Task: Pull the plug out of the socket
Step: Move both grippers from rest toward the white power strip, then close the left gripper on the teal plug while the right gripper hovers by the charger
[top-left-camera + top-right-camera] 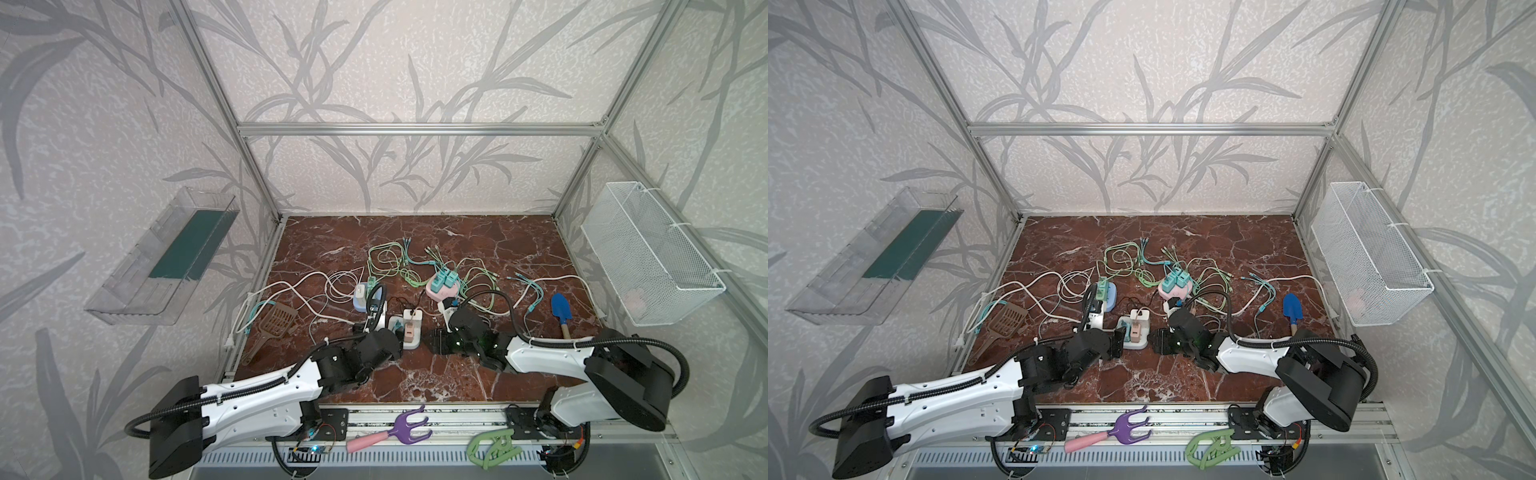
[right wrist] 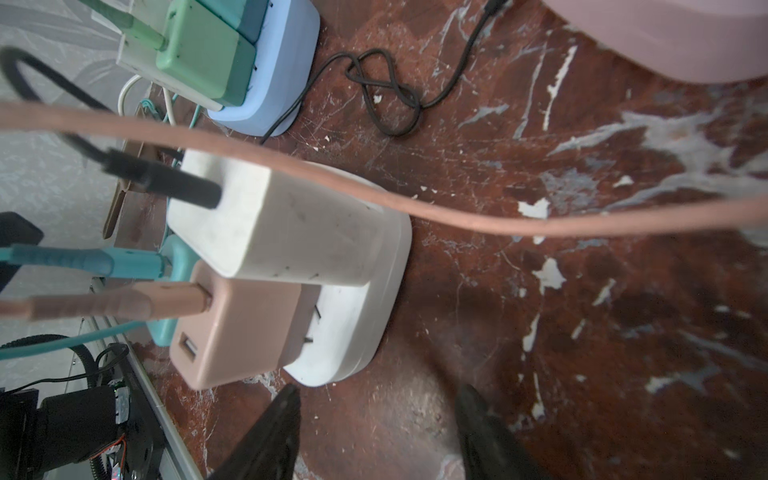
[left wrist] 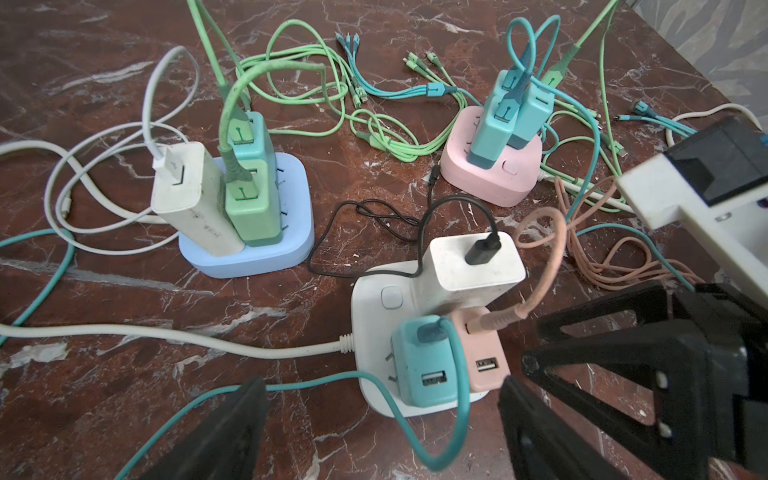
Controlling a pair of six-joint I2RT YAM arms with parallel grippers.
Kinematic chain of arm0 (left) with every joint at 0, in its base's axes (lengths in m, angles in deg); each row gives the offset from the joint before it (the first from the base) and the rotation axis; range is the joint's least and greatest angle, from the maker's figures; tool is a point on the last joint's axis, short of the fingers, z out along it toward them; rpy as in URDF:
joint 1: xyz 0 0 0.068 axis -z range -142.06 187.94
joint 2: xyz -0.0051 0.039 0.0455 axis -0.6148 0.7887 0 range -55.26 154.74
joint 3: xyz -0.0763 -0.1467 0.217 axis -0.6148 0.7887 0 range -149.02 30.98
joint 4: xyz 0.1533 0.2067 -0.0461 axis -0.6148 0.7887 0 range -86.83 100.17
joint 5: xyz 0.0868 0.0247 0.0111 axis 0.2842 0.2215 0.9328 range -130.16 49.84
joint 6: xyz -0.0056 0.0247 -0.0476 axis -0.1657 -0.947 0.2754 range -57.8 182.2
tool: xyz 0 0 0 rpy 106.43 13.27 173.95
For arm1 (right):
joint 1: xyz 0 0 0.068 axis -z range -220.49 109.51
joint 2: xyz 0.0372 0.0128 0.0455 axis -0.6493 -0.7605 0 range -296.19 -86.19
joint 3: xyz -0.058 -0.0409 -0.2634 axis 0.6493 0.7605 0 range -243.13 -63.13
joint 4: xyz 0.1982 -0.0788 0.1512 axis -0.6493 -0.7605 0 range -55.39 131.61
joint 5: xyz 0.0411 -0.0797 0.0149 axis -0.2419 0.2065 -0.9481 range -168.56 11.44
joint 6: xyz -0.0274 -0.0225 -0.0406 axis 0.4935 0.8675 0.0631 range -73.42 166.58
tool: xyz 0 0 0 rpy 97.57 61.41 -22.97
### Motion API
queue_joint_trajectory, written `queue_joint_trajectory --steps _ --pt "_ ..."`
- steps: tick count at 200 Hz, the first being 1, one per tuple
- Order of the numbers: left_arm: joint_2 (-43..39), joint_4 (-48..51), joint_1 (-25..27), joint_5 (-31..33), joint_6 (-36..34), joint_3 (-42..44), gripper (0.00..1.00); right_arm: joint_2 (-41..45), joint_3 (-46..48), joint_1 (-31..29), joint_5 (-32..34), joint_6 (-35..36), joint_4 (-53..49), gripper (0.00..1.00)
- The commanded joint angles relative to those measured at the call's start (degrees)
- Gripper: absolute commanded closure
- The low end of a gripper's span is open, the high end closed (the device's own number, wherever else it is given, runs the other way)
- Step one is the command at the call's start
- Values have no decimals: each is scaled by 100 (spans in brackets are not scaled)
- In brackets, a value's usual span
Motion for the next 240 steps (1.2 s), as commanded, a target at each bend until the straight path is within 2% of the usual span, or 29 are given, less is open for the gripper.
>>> queue_joint_trajectory --steps 1,24,61,130,209,240 --pt "37 -4 -298 -486 163 -167 13 -134 -229 -45 -99 -50 95 41" --pt "161 -6 -543 -883 107 -231 14 -248 -299 -47 -34 -139 61 42" --pt "563 55 -603 -1177 -17 -438 18 -430 -405 -54 -111 -212 47 44" --pt "740 162 -611 -991 193 -424 30 -524 -425 -64 -132 -234 74 47" --pt "1162 22 -612 -1157 88 -603 32 -619 -388 -65 -82 -300 313 47" --pt "1390 48 -615 -1241 141 -702 38 -620 -427 -63 -85 -236 273 47"
